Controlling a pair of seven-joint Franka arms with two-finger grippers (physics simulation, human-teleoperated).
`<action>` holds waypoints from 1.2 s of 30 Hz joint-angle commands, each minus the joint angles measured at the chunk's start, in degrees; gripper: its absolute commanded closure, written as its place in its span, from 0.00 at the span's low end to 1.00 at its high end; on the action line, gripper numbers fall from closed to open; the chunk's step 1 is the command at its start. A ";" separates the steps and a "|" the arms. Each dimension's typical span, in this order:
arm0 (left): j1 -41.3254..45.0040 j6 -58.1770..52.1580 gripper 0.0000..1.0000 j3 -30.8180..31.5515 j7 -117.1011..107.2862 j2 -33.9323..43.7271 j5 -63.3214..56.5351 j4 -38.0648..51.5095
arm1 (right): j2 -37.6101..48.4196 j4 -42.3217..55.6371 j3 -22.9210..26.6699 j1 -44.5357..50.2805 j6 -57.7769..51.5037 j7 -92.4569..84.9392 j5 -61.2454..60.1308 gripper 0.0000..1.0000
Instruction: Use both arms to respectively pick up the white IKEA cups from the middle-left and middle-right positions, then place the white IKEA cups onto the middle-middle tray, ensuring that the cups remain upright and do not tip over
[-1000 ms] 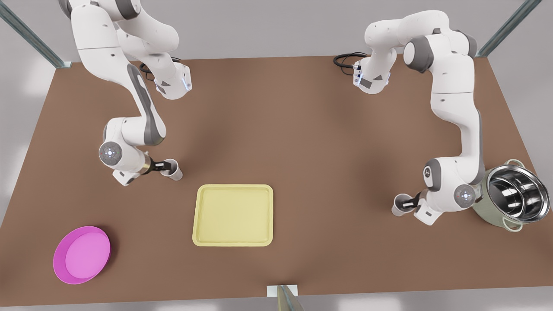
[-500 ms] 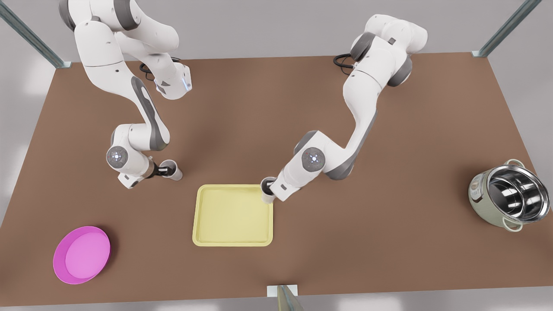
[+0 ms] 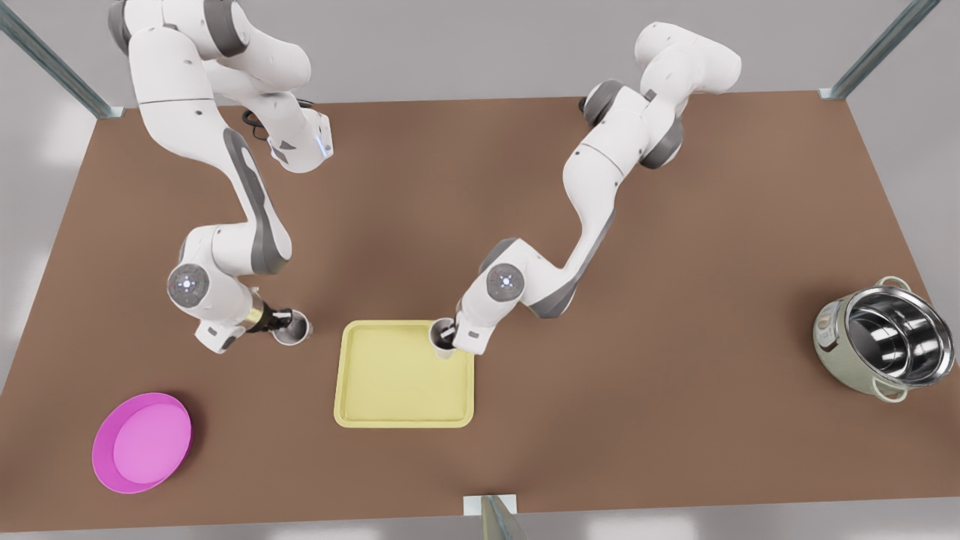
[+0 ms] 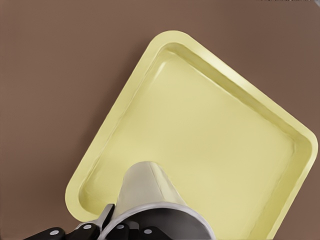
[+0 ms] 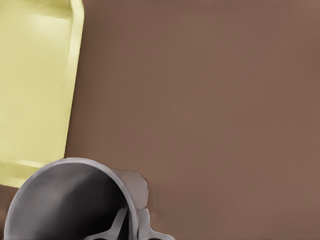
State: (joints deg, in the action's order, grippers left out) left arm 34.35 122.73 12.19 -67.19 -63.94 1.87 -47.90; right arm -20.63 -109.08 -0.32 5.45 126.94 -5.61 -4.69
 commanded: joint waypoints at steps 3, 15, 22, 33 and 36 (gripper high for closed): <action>0.10 -0.92 0.76 -0.59 -21.58 -0.75 0.06 0.09 | -6.00 10.37 -0.21 2.28 -3.45 -0.28 -6.82 0.79; -0.43 -6.01 0.00 -0.41 -21.84 2.24 0.15 -0.18 | -15.58 15.21 -0.74 10.10 9.20 -0.45 -11.65 0.79; -17.30 -63.14 0.00 -0.59 50.55 28.08 -19.00 -0.26 | -16.02 15.48 -0.74 9.93 9.38 -1.15 -11.74 0.00; -25.57 -47.06 0.00 -7.44 73.25 48.91 -3.36 -28.04 | -15.41 22.42 -0.21 8.88 0.25 -1.95 -11.04 0.00; -25.74 -47.06 0.00 -7.44 73.25 48.38 -2.92 -27.95 | -14.26 26.38 4.62 7.29 -19.88 -2.03 0.65 0.00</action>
State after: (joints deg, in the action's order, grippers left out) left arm 8.71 77.63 4.72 -29.51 -15.54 -1.74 -75.90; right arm -35.24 -83.40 3.19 12.50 124.04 -4.34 -10.61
